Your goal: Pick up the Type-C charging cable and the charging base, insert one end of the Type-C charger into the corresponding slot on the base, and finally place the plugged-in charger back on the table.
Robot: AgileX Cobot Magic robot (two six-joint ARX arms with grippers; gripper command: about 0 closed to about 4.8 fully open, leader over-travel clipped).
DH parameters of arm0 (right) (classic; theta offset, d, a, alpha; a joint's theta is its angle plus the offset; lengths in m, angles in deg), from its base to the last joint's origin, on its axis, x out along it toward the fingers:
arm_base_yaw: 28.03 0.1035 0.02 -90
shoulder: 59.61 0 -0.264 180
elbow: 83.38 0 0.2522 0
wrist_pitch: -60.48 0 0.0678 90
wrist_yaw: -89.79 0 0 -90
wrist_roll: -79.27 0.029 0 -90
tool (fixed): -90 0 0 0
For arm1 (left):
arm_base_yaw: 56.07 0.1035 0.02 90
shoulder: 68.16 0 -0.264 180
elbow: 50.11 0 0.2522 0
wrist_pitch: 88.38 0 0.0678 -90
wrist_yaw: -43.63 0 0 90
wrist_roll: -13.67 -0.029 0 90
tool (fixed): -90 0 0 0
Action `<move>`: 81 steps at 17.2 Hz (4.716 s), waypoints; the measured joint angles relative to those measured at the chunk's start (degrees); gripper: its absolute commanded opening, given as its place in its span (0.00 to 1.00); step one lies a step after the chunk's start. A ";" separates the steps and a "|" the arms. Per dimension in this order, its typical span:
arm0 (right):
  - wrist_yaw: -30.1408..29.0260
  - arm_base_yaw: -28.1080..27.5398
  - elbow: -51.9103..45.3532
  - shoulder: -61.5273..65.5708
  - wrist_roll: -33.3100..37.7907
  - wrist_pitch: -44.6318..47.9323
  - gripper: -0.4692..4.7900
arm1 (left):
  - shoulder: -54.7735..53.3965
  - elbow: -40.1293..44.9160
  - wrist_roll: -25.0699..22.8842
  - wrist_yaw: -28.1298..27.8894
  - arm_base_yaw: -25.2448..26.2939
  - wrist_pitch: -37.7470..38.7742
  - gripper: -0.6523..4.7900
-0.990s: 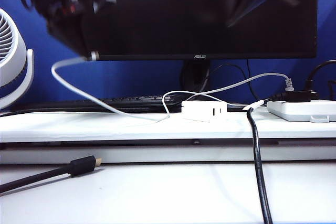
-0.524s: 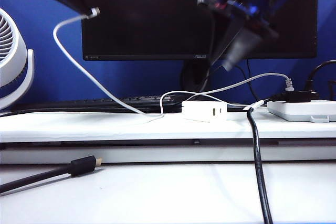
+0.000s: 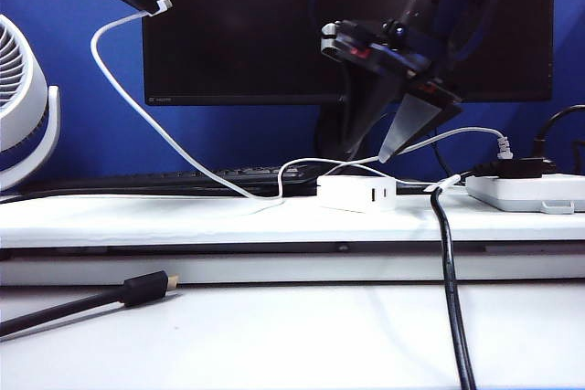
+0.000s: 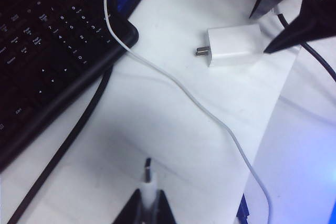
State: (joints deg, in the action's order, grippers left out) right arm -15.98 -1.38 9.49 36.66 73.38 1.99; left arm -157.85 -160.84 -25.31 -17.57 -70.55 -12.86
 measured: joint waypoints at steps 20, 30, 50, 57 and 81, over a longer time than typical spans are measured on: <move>7.32 5.60 9.46 11.21 -2.89 -8.68 0.73 | -0.04 0.00 0.20 0.15 0.02 1.09 0.15; 8.24 5.60 21.86 12.46 8.24 -17.35 0.73 | -0.04 0.00 0.20 0.15 0.00 1.33 0.15; 8.26 5.60 33.42 26.03 11.72 -27.93 0.73 | -0.04 0.00 0.20 0.57 0.00 2.38 0.15; 8.72 5.57 33.57 27.19 11.89 -27.87 0.26 | -0.04 0.00 0.20 0.57 0.00 2.38 0.15; -15.58 -2.05 33.44 -3.89 34.71 19.08 0.08 | 0.15 -0.61 9.88 34.49 -0.07 -13.25 0.15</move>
State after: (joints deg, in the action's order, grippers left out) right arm -31.56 -3.43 42.94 32.77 108.09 21.07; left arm -157.69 -161.45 -15.43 16.92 -70.61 -26.11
